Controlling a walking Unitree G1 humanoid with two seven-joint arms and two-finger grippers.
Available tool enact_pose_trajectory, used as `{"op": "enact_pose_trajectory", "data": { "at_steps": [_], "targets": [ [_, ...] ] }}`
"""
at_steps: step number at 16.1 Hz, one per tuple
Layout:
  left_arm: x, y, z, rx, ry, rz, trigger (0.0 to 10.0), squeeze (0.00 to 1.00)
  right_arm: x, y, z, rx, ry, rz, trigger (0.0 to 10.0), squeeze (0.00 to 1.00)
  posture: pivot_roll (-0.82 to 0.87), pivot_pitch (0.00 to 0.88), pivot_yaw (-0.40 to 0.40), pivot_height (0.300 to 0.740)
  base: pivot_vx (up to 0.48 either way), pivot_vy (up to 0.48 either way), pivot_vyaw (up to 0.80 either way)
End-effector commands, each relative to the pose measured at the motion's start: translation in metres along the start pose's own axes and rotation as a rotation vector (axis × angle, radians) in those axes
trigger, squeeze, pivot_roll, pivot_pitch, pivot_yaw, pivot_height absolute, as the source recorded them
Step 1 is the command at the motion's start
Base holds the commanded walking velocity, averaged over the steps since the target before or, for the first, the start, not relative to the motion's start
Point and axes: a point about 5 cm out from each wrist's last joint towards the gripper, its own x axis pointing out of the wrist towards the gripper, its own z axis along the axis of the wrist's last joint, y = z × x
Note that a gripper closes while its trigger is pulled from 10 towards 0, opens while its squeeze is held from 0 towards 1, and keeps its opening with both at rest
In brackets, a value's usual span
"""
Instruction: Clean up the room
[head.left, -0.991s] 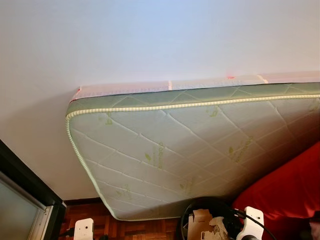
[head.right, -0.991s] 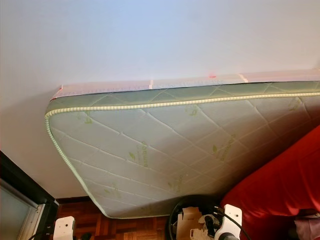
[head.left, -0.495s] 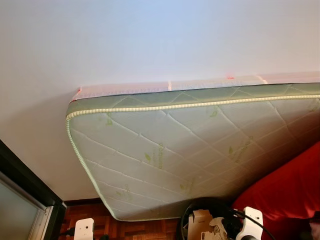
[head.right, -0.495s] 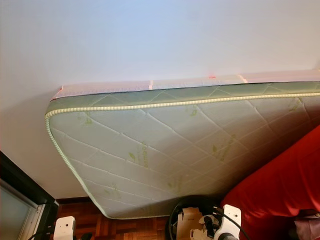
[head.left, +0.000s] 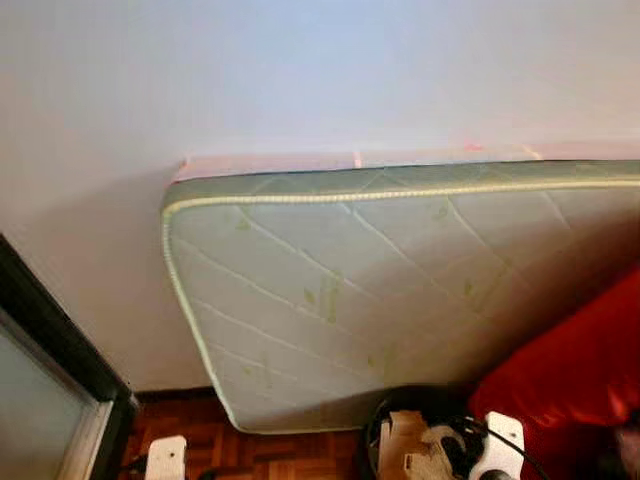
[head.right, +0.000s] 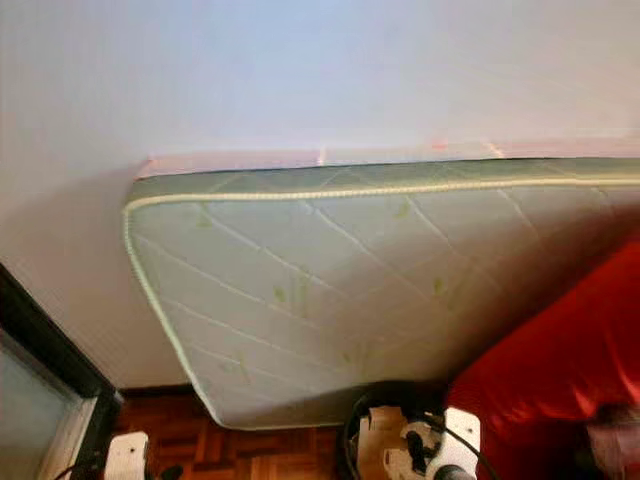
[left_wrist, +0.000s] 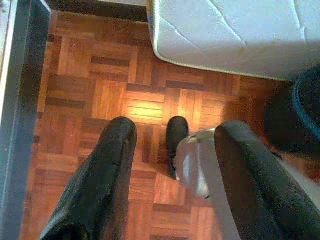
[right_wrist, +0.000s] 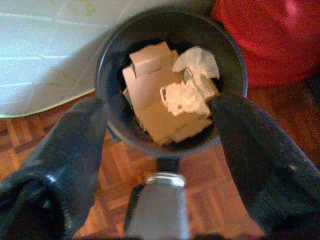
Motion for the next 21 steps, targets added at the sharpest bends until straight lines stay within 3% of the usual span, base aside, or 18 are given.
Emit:
{"op": "enact_pose_trajectory", "data": {
  "at_steps": [1, 9, 21],
  "targets": [
    [-0.0009, -0.0012, -0.0051, 0.009, 0.022, -0.009, 10.0, 0.00, -0.0004, -0.0027, -0.0009, 0.002, 0.010, -0.012, 10.0, 0.00, 0.10, 0.016, -0.019, 0.740, -0.266, 0.000, 0.00],
    [-0.0005, -0.0014, -0.0035, 0.007, 0.018, -0.008, 10.0, 0.00, 0.0002, -0.0018, 0.0010, 0.008, 0.007, -0.012, 10.0, 0.00, 0.10, 0.027, -0.023, 0.740, -0.263, 0.000, 0.00],
    [-0.0002, 0.0008, -0.0010, 0.044, 0.008, 0.017, 10.0, 0.00, 0.0006, -0.0008, 0.0006, 0.017, 0.019, -0.011, 10.0, 0.00, 0.11, 0.026, -0.022, 0.740, 0.000, 0.000, -0.04]
  ]
}}
